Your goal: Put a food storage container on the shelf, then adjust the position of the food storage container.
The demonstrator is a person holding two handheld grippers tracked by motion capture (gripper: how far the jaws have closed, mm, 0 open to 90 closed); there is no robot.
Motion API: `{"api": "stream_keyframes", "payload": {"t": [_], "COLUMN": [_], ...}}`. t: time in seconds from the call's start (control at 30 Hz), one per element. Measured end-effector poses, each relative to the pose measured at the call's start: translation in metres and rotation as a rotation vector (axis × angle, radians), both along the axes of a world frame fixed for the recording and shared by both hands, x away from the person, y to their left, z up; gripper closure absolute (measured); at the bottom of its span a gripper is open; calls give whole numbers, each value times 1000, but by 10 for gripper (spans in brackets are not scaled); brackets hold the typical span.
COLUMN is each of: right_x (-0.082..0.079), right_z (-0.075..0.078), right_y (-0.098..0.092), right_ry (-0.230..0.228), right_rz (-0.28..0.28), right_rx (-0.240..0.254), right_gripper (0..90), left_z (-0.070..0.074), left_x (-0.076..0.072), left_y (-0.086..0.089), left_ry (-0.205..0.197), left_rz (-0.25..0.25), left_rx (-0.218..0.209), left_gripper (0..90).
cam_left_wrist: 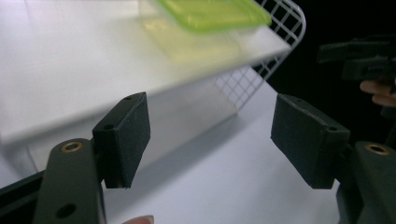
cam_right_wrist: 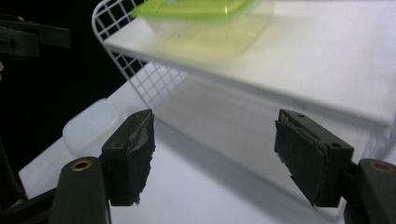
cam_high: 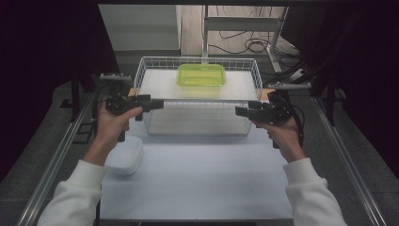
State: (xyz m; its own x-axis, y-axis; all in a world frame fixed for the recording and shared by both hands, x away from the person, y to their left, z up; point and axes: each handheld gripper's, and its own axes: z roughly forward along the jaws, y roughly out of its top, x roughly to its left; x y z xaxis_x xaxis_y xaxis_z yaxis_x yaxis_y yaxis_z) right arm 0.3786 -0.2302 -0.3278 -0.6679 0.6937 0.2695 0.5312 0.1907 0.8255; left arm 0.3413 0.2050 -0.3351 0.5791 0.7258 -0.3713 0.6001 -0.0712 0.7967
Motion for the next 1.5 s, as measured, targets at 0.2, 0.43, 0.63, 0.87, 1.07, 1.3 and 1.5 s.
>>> {"api": "stream_keyframes", "payload": {"t": [0.2,0.43,0.63,0.87,1.07,1.3,1.5], "right_x": [-31,-55,-67,-70,-66,-69,-73], "right_z": [-27,-62,-101,-116,-123,-128,-130], "right_y": [-17,-26,-22,-18,-9,-16,-21], "right_ry": [36,91,166,181,187,196,205], "right_rz": [26,11,5,-9,21,18,5], "right_rx": [24,-16,-62,-118,-181,-197,-199], "right_gripper": [297,297,294,286,292,301,303], "left_z": [-36,-66,-90,-101,-104,-108,-107], "left_x": [-33,-51,-54,-59,-62,-56,-51], "left_y": [2,5,8,6,12,7,6], "left_ry": [38,80,124,151,148,159,147], "left_rz": [-69,-88,-88,-100,-65,-63,-55], "left_rx": [70,90,134,154,160,171,176], "left_gripper": [284,279,277,276,276,271,252]}}
